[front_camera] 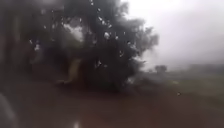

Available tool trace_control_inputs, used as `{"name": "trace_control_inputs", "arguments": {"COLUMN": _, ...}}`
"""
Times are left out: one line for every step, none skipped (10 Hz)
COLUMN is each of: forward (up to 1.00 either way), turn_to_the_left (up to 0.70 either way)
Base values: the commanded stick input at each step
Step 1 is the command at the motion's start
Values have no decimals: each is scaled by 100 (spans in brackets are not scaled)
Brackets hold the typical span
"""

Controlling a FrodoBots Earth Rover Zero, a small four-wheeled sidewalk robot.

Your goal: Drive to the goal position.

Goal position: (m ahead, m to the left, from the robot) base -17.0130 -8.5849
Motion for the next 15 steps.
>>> {"name": "trace_control_inputs", "arguments": {"forward": 0, "turn_to_the_left": 45}}
{"name": "trace_control_inputs", "arguments": {"forward": 0, "turn_to_the_left": 45}}
{"name": "trace_control_inputs", "arguments": {"forward": 0, "turn_to_the_left": 45}}
{"name": "trace_control_inputs", "arguments": {"forward": 0, "turn_to_the_left": 45}}
{"name": "trace_control_inputs", "arguments": {"forward": 0, "turn_to_the_left": 45}}
{"name": "trace_control_inputs", "arguments": {"forward": 0, "turn_to_the_left": 45}}
{"name": "trace_control_inputs", "arguments": {"forward": 0, "turn_to_the_left": 45}}
{"name": "trace_control_inputs", "arguments": {"forward": 0, "turn_to_the_left": 23}}
{"name": "trace_control_inputs", "arguments": {"forward": 0, "turn_to_the_left": 0}}
{"name": "trace_control_inputs", "arguments": {"forward": 0, "turn_to_the_left": 0}}
{"name": "trace_control_inputs", "arguments": {"forward": 0, "turn_to_the_left": 0}}
{"name": "trace_control_inputs", "arguments": {"forward": 0, "turn_to_the_left": 0}}
{"name": "trace_control_inputs", "arguments": {"forward": 0, "turn_to_the_left": 0}}
{"name": "trace_control_inputs", "arguments": {"forward": 0, "turn_to_the_left": 0}}
{"name": "trace_control_inputs", "arguments": {"forward": 0, "turn_to_the_left": 0}}
